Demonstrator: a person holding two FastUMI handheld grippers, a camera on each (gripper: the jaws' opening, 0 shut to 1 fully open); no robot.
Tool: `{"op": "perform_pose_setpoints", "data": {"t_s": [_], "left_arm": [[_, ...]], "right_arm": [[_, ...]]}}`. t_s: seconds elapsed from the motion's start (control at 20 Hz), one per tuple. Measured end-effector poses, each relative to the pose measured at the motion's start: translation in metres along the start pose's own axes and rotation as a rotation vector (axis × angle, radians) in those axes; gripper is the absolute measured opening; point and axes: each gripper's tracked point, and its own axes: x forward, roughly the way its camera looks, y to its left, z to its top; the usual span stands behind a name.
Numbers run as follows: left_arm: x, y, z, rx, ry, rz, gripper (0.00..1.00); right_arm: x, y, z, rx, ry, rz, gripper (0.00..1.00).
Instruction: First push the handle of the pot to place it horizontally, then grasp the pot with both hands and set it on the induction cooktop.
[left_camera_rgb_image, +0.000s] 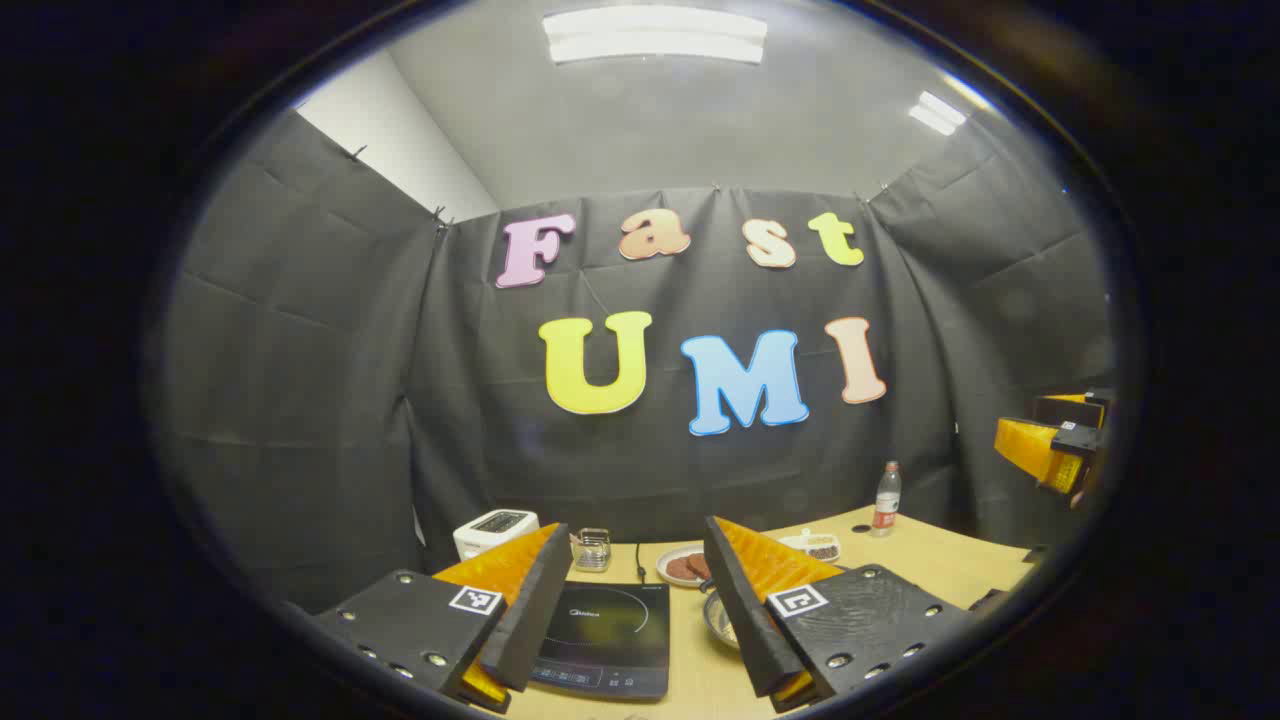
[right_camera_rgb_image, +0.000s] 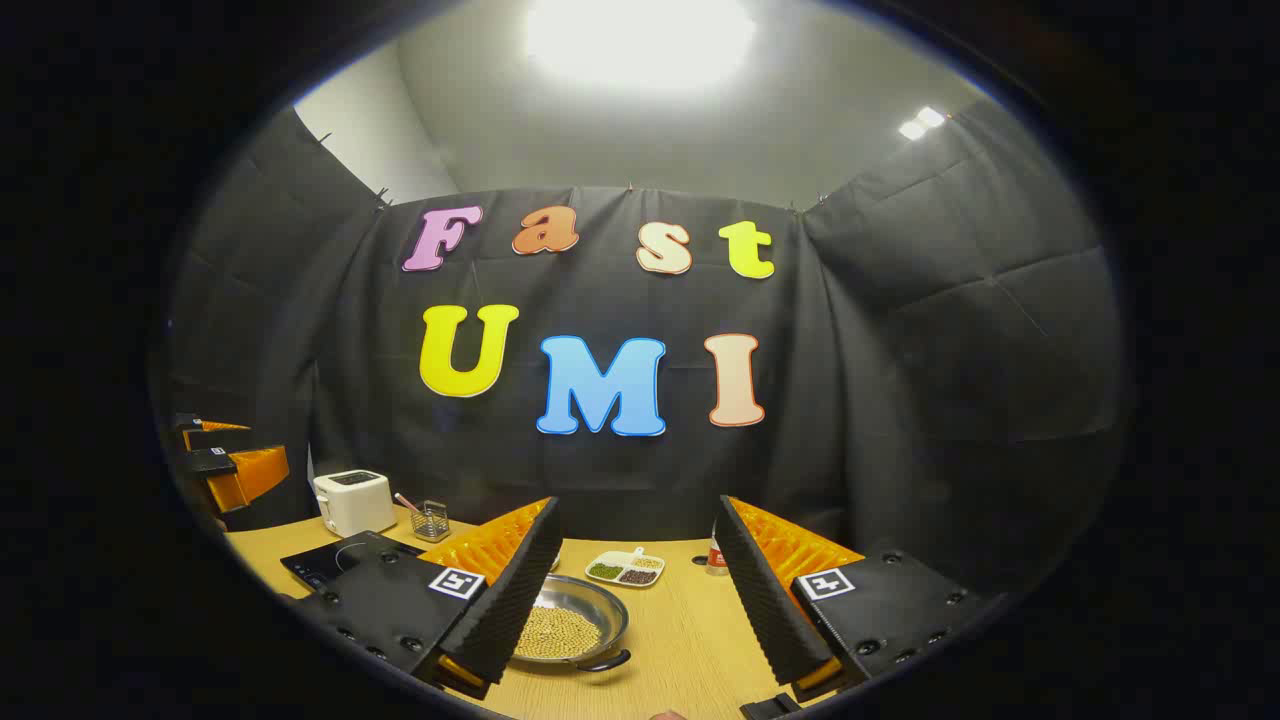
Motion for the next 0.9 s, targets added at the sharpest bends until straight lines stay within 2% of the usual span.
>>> {"op": "perform_pose_setpoints", "data": {"t_s": [0.9], "left_arm": [[0.0024,0.0070,0.0036,-0.010,-0.007,0.024,0.77]], "right_arm": [[0.0079,0.0043,-0.0043,-0.004,0.014,0.010,0.98]]}}
